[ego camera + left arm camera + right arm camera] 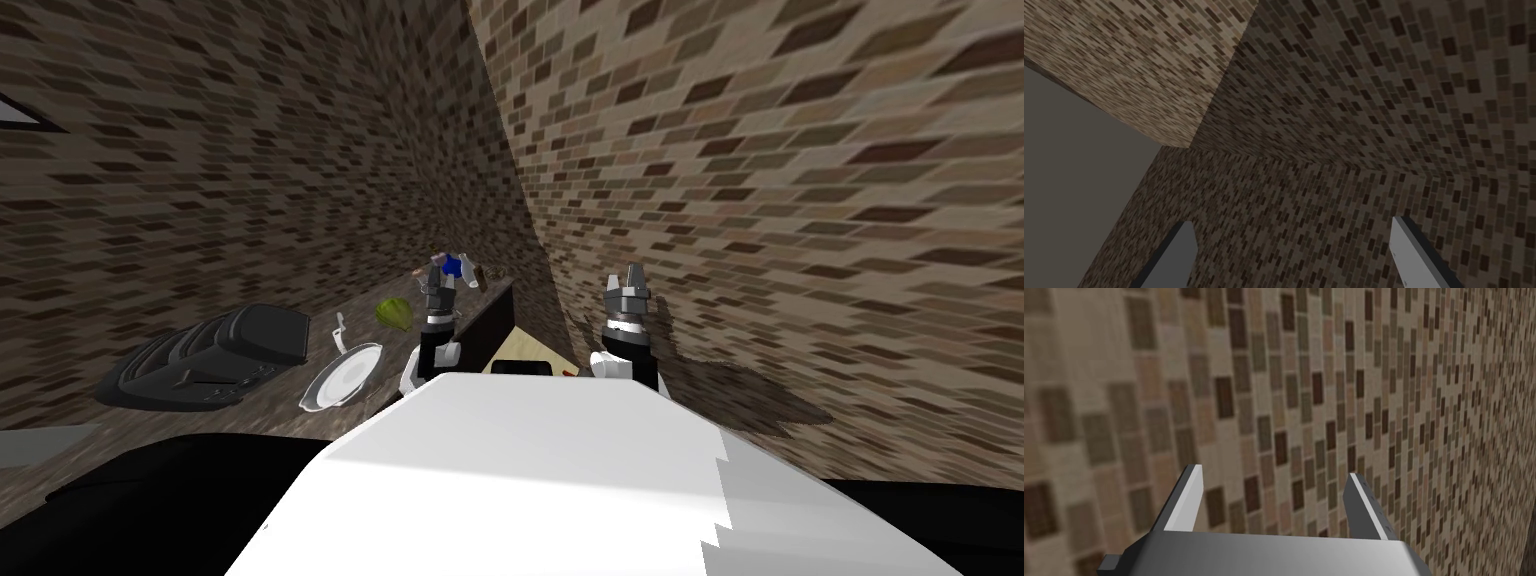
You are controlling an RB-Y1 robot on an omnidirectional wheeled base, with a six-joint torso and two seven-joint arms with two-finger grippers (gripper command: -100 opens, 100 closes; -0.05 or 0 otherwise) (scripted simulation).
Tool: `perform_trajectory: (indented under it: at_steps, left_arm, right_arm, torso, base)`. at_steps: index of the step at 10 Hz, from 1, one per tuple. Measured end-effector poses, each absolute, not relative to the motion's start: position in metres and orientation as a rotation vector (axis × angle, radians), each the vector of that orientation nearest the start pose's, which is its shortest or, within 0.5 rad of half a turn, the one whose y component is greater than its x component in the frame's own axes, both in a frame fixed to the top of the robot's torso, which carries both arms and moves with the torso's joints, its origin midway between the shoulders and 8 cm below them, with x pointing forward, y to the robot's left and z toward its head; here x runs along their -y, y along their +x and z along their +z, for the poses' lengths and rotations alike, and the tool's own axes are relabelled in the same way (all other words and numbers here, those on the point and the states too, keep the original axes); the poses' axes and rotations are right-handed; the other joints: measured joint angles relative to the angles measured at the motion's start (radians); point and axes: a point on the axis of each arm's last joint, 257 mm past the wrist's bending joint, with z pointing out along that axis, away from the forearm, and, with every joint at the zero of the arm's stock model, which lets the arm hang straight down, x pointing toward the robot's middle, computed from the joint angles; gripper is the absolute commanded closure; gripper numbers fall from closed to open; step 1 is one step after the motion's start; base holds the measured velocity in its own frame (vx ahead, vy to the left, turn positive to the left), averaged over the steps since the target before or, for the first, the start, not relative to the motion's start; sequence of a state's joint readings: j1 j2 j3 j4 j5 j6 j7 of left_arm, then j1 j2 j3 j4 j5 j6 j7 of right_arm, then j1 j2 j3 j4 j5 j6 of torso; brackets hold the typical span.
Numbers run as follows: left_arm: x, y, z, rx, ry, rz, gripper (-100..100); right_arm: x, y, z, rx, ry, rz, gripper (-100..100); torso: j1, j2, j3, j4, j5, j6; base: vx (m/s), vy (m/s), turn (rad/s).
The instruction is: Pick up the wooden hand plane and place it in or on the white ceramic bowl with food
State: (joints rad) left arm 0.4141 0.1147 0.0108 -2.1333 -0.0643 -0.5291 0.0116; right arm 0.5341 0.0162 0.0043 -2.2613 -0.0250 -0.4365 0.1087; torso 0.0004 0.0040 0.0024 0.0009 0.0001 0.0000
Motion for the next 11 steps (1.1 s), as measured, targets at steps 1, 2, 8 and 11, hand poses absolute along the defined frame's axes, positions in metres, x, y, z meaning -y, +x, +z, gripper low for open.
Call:
perform_trajectory:
  at_steps: [1, 2, 8, 11]
  left_arm:
    - [-0.263, 0.380, -0.011, -0.779, -0.563, -1.271, -100]
    - [-0.261, 0.387, -0.017, -0.798, -0.558, -1.260, -100]
    - [-0.252, 0.420, -0.058, -0.916, -0.530, -1.182, -100]
    - [-0.248, 0.441, -0.079, -0.986, -0.500, -1.129, -100]
  right_arm:
    - [0.289, 0.354, -0.008, -0.691, 0.732, 1.184, 0]
    - [0.289, 0.354, -0.008, -0.691, 0.732, 1.184, 0]
    - [0.289, 0.354, -0.008, -0.691, 0.732, 1.184, 0]
    - [0.289, 0.354, -0.008, -0.691, 0.732, 1.184, 0]
  torso:
    - [0.000, -0.001, -0.001, 0.000, 0.000, 0.000]
    - [-0.001, -0.002, -0.001, 0.000, 0.000, 0.000]
    - [0.000, -0.001, -0.001, 0.000, 0.000, 0.000]
    - [-0.001, -0.001, -0.001, 0.000, 0.000, 0.000]
  base:
    - [-0.041, -0.009, 0.000]
    - [-0.038, -0.010, -0.002]
    - [-0.053, -0.003, 0.004]
    - [-0.048, -0.004, 0.013]
